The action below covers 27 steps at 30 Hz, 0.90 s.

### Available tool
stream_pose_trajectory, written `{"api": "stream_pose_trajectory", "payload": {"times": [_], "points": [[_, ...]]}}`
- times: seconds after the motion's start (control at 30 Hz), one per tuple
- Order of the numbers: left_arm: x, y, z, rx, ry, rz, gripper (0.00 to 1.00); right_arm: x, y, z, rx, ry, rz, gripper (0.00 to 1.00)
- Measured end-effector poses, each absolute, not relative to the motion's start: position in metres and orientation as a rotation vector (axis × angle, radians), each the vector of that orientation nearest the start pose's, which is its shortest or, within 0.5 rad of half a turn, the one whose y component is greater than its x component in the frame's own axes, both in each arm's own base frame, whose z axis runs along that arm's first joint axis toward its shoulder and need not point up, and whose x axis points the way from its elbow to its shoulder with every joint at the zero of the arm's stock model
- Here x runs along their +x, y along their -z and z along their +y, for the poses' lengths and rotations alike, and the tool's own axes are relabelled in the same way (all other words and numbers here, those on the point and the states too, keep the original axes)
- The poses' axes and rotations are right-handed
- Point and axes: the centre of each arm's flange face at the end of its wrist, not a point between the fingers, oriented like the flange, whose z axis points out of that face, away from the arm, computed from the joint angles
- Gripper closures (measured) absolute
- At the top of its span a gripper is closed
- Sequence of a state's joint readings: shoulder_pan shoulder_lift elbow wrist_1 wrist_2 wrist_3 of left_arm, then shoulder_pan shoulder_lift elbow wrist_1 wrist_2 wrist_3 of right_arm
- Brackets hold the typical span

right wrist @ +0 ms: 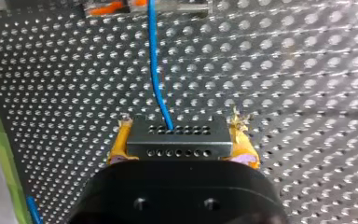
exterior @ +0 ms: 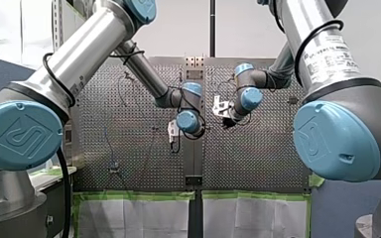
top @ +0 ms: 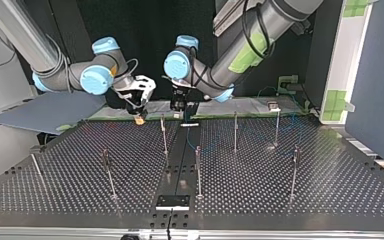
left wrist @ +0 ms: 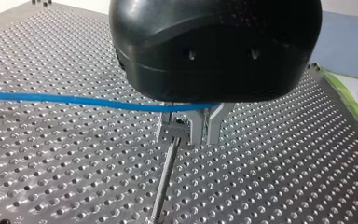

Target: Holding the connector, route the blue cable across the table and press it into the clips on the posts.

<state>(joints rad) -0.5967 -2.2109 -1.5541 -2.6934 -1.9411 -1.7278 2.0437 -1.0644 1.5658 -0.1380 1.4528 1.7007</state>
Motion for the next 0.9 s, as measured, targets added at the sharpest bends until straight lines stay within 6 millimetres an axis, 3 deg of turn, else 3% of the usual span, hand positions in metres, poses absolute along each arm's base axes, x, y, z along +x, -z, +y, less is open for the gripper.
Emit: {"api": "stream_pose_trajectory", "payload": {"times": [0.3, 0.9], "points": [[0.487, -0.161, -0.442, 0.09, 0.236, 1.724, 1.0, 0.404, -0.188, -0.478, -2.563, 1.851, 1.657, 1.0], [0.486, -0.159, -0.439, 0.1, 0.216, 1.74, 1.0, 0.389, -0.198, -0.501, -2.528, 1.891, 1.698, 1.0]]}}
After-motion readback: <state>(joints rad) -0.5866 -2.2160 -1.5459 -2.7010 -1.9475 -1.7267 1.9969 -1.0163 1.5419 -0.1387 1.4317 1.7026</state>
